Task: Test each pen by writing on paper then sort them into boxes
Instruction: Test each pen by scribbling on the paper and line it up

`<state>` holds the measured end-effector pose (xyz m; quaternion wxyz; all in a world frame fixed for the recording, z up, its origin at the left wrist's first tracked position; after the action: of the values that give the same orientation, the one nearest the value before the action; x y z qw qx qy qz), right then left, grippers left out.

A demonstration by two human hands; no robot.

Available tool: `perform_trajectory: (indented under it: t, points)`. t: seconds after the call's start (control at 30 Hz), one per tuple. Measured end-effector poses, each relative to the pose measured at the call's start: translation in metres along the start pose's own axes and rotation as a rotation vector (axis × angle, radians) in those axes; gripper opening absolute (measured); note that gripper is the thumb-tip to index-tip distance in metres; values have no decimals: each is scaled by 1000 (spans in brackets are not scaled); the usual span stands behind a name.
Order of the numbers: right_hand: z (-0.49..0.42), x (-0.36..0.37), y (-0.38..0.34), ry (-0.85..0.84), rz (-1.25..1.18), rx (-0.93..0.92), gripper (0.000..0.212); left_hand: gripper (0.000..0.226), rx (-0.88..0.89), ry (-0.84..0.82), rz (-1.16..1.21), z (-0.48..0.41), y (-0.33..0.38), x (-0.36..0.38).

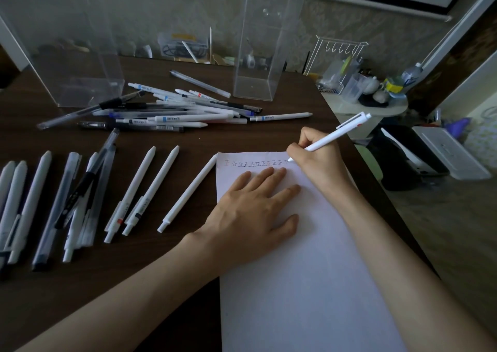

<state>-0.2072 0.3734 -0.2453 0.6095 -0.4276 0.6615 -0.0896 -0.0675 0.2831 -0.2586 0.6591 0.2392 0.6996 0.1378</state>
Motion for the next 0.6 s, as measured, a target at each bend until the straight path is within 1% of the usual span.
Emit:
perform_trajectory:
  t: [0.13, 0.27, 0.33, 0.47, 0.6]
  points:
    - [0, 1, 0, 3, 19, 9, 36, 74, 0, 0, 3, 0, 0, 0]
    - [0, 0, 0, -21, -26, -2, 34, 73, 5, -14, 0, 0, 0, -1]
    - [1, 0, -1, -28, -2, -18, 33, 72, 7, -11, -3, 0, -1, -1]
    - [2, 0, -2, -17, 0, -11, 37, 71, 9, -5, -10, 0, -1, 0]
    - [3, -1, -3, -32, 24, -17, 34, 67, 13, -11, -7, 0, -1, 0]
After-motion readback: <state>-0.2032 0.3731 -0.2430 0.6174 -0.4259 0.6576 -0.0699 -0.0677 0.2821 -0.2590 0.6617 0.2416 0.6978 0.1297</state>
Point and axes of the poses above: each hand's wrist, its own z-axis away from the middle knuckle, its own x-axis out of the palm, y = z × x, the point moved 2 cm from there along -z, towards the middle knuckle, and after that the axes turned 12 degrees about z, right-handed, at the moved point
